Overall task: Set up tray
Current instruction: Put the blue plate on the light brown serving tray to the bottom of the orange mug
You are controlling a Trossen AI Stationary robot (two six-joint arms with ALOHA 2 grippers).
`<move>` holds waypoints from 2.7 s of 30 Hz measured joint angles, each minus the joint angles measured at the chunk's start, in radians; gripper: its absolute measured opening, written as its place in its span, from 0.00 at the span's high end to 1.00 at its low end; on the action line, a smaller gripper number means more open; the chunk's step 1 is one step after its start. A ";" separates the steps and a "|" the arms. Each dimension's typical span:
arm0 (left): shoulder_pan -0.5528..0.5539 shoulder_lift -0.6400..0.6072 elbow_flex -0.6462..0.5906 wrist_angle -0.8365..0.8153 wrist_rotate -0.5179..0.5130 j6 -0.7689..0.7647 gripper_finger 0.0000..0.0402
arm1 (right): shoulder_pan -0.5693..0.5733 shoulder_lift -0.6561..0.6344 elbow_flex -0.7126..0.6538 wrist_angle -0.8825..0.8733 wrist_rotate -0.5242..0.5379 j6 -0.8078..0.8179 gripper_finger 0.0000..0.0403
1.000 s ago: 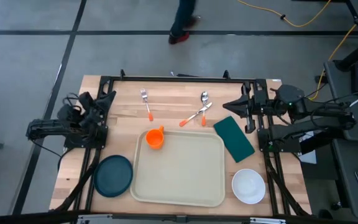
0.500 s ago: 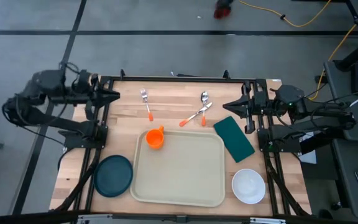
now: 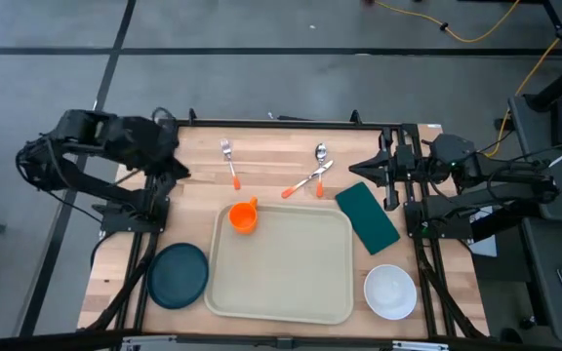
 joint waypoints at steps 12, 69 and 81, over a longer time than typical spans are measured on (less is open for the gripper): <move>-0.100 0.002 -0.319 -0.067 0.070 -0.114 0.58 | 0.000 0.000 0.000 -0.045 0.000 -0.014 0.95; -0.380 0.387 -0.899 0.695 0.311 0.125 0.53 | 0.000 0.000 0.000 -0.050 0.000 0.029 0.95; -0.381 0.396 -0.898 0.691 0.400 0.057 0.97 | 0.000 0.000 0.000 -0.052 -0.008 0.027 0.95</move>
